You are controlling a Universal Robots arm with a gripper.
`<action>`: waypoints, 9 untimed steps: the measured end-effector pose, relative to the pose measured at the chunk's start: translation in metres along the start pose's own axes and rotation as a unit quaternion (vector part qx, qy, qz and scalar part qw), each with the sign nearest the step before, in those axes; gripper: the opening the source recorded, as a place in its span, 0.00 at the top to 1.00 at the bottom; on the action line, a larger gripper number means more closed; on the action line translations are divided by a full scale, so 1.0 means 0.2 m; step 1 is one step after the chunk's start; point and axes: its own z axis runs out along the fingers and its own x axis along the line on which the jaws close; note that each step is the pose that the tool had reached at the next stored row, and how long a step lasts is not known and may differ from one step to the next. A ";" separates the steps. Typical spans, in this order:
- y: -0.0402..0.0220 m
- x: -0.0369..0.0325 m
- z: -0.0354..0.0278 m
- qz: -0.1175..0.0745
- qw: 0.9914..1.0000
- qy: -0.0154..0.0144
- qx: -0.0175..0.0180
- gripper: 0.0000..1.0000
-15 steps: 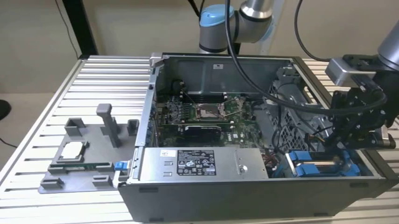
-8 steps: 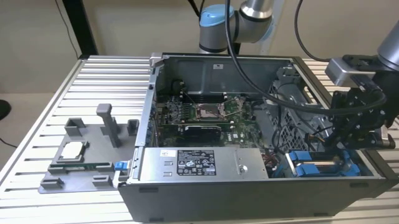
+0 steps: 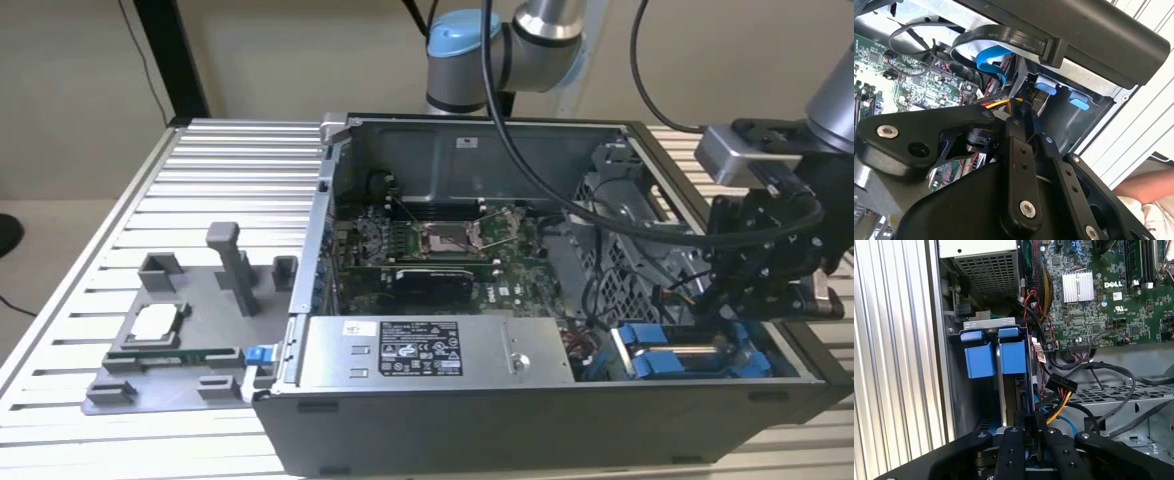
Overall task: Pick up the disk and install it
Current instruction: 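Insert the first disk wire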
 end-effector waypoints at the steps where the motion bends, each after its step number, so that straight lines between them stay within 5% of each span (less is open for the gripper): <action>1: 0.000 0.000 0.001 0.000 1.000 0.000 0.000 1.00; 9: -0.002 -0.001 0.011 0.001 1.000 0.002 0.000 1.00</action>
